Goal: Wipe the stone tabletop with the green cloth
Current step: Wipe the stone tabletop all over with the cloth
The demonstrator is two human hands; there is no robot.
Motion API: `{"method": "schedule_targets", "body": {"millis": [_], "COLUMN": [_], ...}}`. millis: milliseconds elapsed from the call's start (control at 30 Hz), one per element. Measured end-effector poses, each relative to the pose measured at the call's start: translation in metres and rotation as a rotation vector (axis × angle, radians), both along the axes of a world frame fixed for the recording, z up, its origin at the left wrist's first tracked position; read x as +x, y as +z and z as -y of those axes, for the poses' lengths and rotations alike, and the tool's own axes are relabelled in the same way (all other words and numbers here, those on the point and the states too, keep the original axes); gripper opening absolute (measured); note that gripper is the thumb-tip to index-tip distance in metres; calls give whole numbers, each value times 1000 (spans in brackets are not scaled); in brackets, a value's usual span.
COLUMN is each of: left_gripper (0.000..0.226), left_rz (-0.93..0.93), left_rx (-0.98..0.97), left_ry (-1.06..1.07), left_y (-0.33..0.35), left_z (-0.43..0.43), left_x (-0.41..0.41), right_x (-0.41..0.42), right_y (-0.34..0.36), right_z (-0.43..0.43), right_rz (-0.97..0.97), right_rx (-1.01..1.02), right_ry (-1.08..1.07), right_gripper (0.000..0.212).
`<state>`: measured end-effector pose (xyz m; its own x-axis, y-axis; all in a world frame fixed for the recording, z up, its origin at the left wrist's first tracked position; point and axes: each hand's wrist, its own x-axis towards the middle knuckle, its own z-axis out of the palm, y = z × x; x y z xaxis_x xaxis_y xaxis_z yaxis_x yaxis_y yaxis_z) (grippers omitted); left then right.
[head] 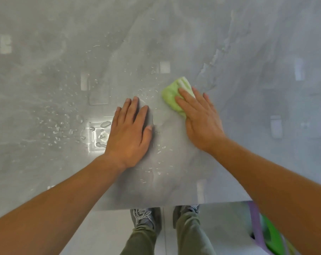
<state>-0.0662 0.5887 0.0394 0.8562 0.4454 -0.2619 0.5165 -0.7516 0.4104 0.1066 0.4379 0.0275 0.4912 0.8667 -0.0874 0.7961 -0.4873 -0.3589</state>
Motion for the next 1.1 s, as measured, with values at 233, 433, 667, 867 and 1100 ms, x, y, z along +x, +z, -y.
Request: {"method": "schedule_targets", "body": {"millis": [233,433,667,867,1100], "left_gripper": [64,65,63,65,58], "left_rz": [7,-17,-20,-26,-42], "left_rx": [40,38,52,57,30], "left_ry": [-91,-148,-100,-97,-9], "left_y": [1,-1,-1,4,9], "left_z": [19,46,54,54,83], "left_x": [-17,-34,-36,-42,-85], "right_x": [-79,-2,-84,-35,-132], "right_y": [1,3,-1,4,5], "right_z": [72,86,115,156,115], "right_rz": [21,4,18,-37,-53], "right_rx": [-25,0,-18,-1,-29], "right_ry": [206,-265,-8,-463,5], "right_gripper": [59,62,63,64,61]}}
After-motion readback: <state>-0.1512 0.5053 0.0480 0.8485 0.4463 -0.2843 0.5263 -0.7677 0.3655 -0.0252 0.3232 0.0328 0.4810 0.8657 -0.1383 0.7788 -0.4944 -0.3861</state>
